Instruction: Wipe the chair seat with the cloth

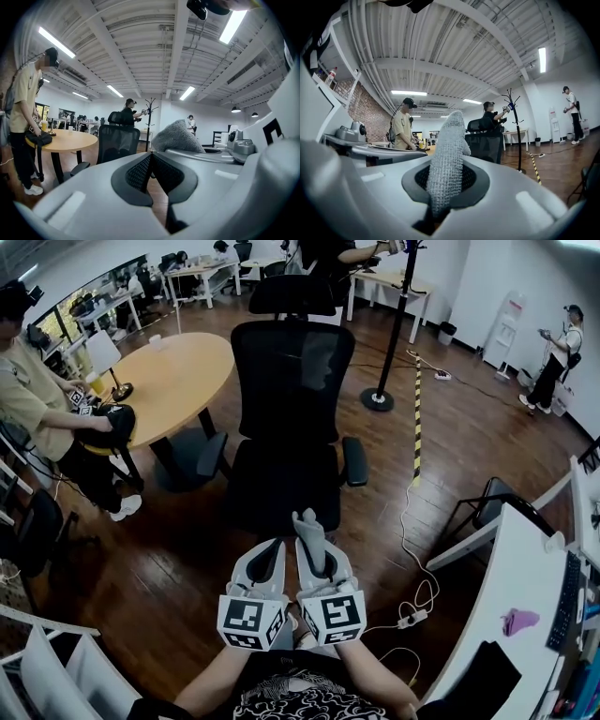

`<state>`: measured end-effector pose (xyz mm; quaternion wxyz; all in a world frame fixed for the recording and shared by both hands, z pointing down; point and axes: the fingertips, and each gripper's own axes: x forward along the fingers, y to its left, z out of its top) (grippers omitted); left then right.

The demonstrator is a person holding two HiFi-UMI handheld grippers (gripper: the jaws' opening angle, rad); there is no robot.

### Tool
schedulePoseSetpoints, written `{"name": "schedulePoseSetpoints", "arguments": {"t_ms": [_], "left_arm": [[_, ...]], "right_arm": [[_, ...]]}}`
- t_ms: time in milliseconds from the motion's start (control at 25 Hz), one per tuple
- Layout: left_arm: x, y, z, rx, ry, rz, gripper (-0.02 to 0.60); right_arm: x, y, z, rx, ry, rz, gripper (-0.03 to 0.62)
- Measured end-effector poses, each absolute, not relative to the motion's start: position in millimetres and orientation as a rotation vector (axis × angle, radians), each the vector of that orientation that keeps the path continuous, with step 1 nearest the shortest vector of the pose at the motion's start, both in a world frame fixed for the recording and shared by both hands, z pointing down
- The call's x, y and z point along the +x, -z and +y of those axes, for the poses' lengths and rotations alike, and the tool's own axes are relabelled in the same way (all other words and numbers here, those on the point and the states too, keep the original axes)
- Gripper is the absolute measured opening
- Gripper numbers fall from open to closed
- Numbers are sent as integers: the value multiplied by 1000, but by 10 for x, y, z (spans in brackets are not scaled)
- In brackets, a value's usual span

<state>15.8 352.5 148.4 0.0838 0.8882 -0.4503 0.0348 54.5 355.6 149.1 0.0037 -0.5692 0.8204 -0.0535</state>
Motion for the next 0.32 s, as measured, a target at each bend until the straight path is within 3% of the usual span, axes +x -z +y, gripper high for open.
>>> {"name": "schedulePoseSetpoints", "arguments": {"t_ms": [320], "left_arm": [[297, -1491, 3578, 2657, -146, -1337, 3]], "right_arm": [[691, -1512, 3605, -1785, 202, 2553, 12]]}}
